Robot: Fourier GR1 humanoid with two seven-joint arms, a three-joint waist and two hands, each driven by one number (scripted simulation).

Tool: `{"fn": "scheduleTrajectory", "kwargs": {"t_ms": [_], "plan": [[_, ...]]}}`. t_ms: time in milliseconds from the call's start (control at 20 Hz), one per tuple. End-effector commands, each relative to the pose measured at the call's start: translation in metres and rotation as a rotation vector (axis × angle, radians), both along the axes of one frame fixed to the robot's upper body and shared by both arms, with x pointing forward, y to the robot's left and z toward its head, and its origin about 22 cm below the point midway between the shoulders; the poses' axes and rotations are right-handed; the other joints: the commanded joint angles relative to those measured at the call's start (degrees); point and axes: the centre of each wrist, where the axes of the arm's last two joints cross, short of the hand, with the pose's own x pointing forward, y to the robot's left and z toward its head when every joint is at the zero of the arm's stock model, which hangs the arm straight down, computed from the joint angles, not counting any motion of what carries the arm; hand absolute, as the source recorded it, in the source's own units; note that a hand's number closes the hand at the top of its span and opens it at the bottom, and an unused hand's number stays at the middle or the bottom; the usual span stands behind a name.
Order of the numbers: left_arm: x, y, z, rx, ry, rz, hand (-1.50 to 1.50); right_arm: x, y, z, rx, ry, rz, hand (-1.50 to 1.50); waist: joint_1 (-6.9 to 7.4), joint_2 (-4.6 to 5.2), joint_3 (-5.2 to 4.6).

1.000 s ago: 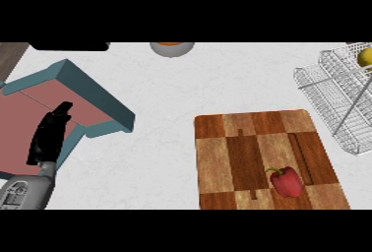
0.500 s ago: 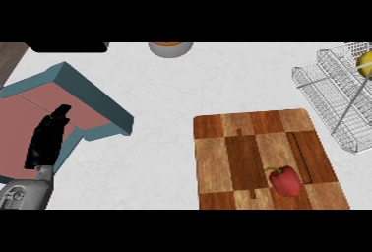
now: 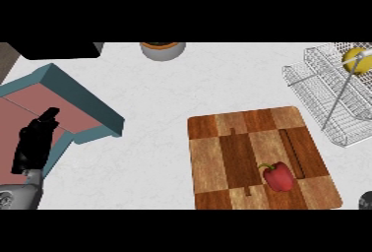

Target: Pick the lemon from the cutting board and place it in the tiered basket

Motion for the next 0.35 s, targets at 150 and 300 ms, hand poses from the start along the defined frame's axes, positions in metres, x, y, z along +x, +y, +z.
{"fn": "scheduleTrajectory", "kwargs": {"t_ms": [150, 300], "plan": [[-0.008, 0.002, -0.006, 0.005, 0.013, 0.030, 0.00, -0.058, 0.040, -0.010, 0.123, -0.098, -0.070, -1.50, -1.39, -0.49, 0.00], [-0.007, 0.001, -0.002, 0.005, 0.010, 0.030, 0.00, -0.094, 0.059, -0.013, 0.088, -0.150, -0.032, -1.50, -1.37, -0.49, 0.00]]}}
